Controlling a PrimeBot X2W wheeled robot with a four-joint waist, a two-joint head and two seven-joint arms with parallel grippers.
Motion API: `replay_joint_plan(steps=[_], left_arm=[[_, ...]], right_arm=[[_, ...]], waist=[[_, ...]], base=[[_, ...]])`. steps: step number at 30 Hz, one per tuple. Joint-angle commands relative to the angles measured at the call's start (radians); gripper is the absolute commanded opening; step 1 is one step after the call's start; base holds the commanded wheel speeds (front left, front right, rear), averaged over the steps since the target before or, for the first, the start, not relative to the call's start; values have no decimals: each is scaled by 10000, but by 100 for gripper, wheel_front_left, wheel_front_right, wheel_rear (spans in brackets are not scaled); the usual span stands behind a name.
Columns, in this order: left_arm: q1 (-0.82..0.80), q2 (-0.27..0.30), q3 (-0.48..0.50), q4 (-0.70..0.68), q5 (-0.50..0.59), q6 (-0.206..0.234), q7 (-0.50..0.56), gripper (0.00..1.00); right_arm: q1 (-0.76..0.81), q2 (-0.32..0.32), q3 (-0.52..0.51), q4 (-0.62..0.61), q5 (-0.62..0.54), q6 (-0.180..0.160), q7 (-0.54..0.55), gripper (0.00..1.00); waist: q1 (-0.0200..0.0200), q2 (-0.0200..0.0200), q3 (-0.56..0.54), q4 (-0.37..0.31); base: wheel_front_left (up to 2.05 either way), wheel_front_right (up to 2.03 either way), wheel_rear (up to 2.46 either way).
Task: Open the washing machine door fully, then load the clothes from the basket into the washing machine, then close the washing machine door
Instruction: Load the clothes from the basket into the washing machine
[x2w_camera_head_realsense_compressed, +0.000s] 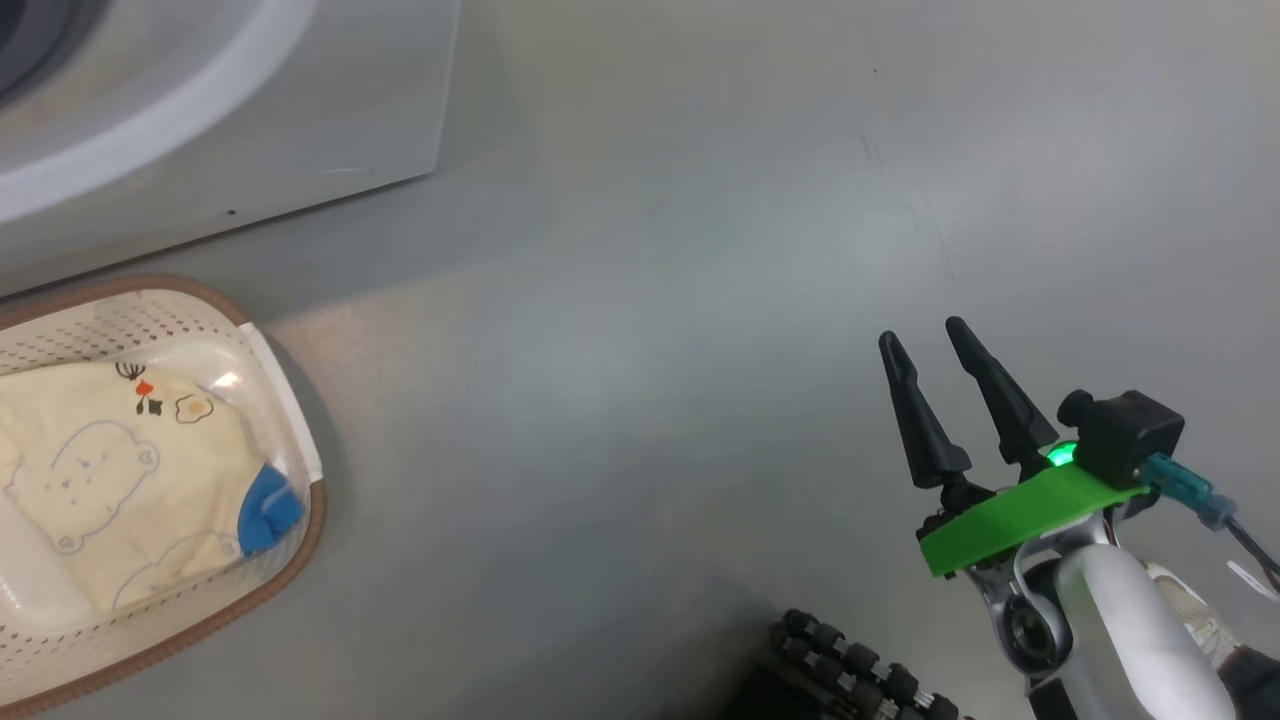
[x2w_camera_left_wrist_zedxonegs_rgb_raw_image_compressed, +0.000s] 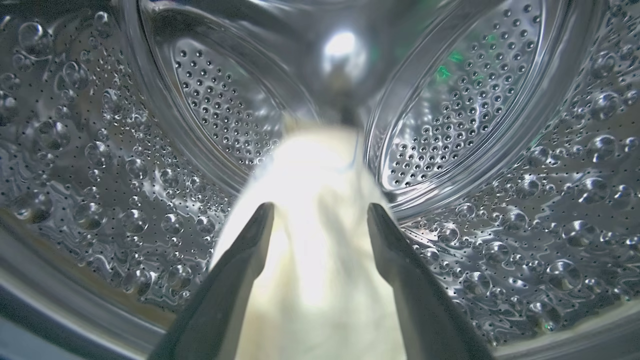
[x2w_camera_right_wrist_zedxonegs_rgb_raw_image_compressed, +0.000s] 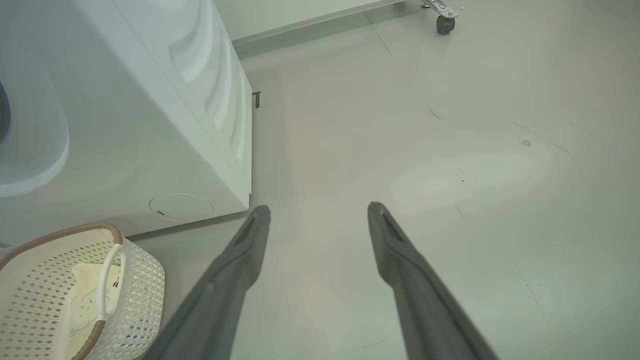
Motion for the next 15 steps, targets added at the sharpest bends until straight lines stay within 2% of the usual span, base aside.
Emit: replay_joint_plan(steps=[1,15], left_arm=[[-282,346,83,-106,-60,-33,-62,100],[847,-594,-13,518,-391,-171,-619,100]], right_arm=[[-19,-158,69,-192,0,0,-94,100],[69,-158,-414,-133,-450,0,-95,100]], waist=[[-1,1,-78,86],[-1,1,-844,903]], base=[[0,0,0],[0,0,0]])
